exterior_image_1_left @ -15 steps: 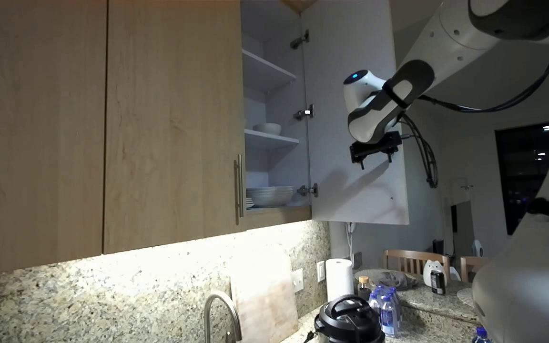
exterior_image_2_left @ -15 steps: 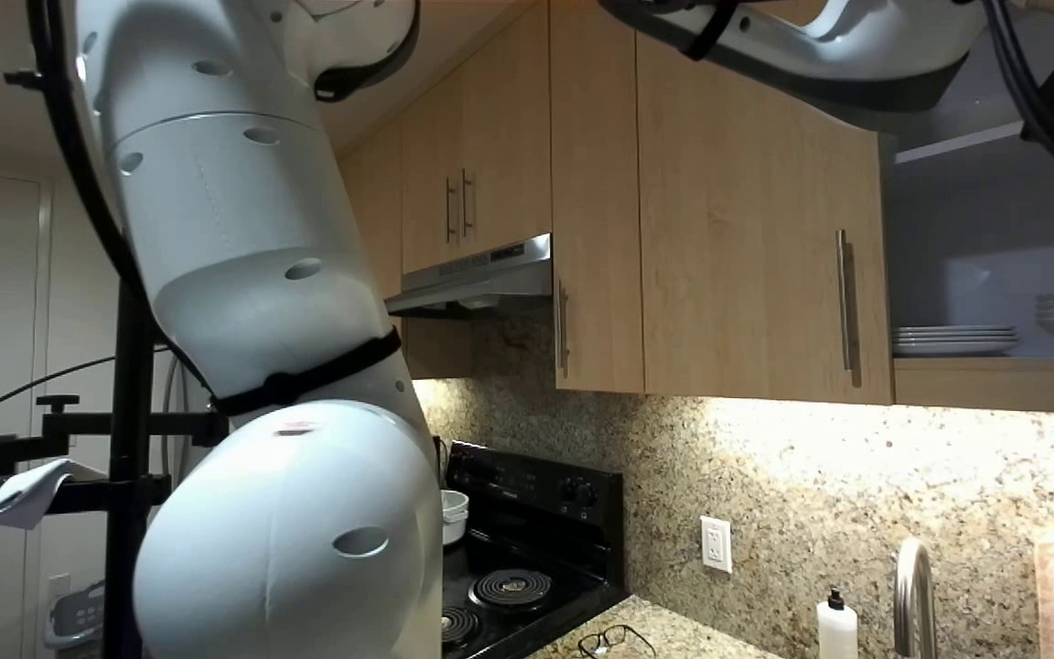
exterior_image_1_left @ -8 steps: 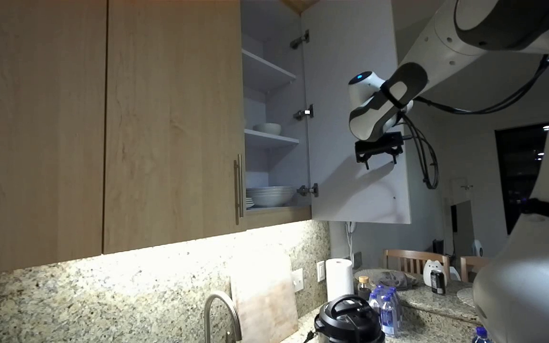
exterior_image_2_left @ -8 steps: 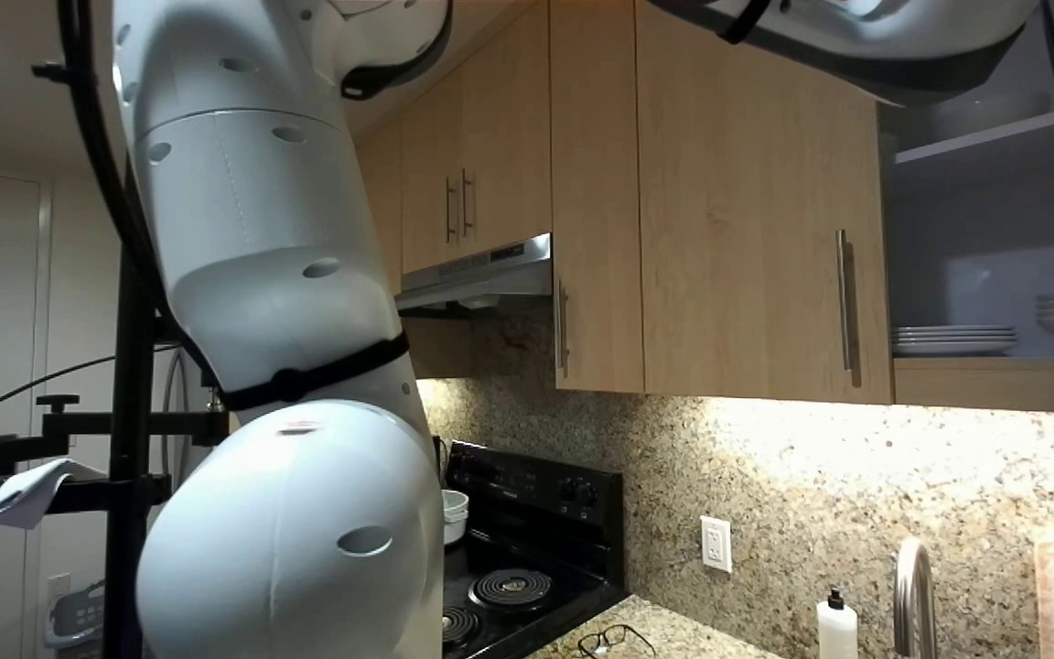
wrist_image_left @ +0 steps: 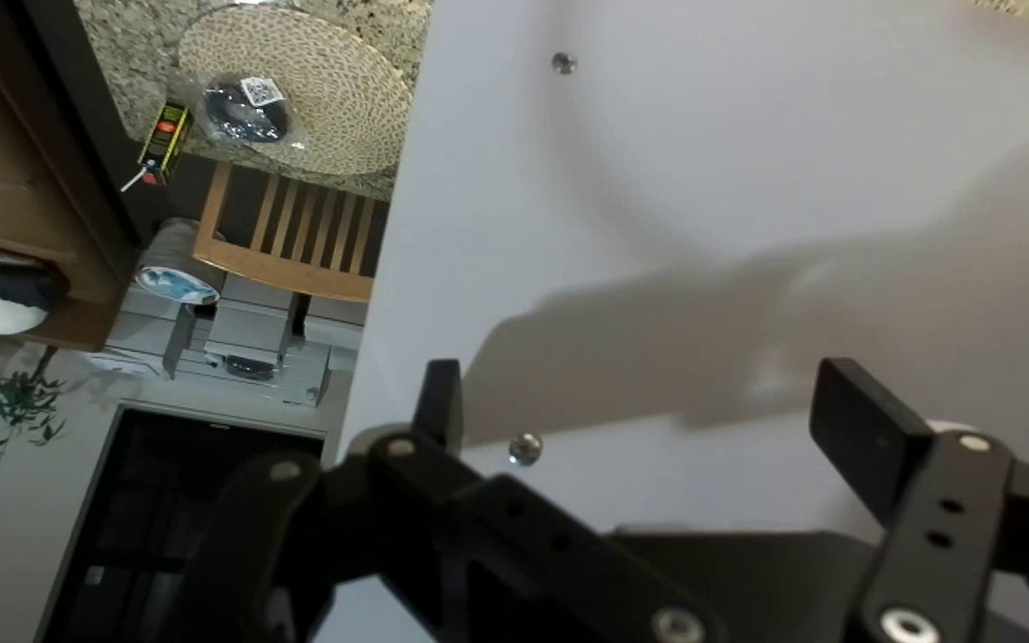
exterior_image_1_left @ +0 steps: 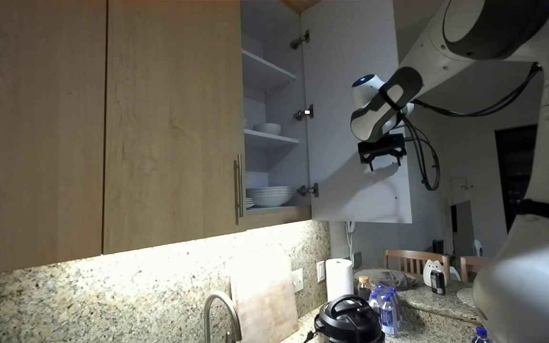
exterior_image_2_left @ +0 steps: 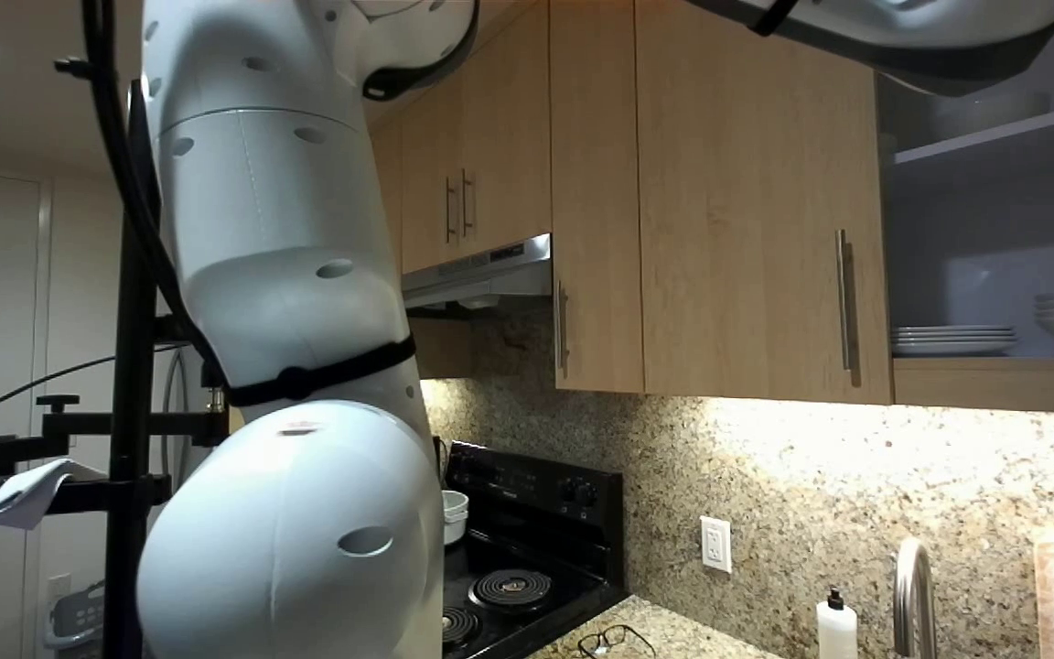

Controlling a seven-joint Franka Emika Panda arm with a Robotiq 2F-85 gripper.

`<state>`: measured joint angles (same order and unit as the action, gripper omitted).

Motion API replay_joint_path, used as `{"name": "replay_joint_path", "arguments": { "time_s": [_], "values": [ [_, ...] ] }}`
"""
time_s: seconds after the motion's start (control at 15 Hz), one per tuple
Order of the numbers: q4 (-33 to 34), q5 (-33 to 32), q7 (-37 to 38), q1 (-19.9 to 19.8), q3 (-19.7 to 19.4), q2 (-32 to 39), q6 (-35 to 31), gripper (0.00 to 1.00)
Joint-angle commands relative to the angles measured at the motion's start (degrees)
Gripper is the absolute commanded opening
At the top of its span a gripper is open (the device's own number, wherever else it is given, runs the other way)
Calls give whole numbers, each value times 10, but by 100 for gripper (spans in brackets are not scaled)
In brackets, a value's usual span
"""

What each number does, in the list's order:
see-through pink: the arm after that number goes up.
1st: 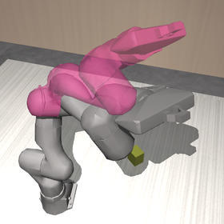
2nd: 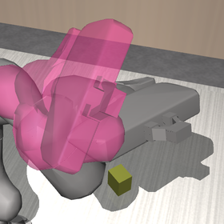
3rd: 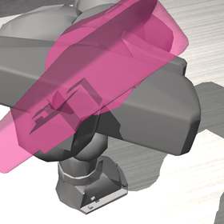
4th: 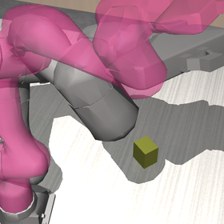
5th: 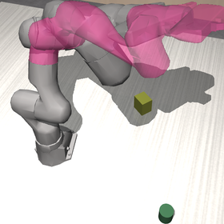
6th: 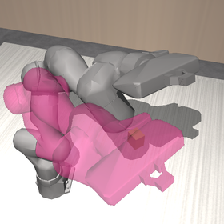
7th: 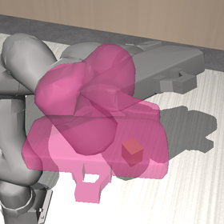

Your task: Open the right cabinet door

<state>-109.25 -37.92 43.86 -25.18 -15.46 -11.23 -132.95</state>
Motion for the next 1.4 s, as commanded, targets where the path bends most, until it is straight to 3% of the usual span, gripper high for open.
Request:
{"name": "replay_joint_path", "arguments": {
  "time_s": [0.0, 0.2, 0.47, 1.33],
  "values": [
    [-1, -8, -8, 13, 6, -3, 22, 100],
    [-23, -30, -15, 28, 19, -19, 21, 100],
    [-64, -15, -70, 59, 32, -40, 9, 100],
    [-206, 97, -342, 159, 74, -114, -65, 100]
  ]
}}
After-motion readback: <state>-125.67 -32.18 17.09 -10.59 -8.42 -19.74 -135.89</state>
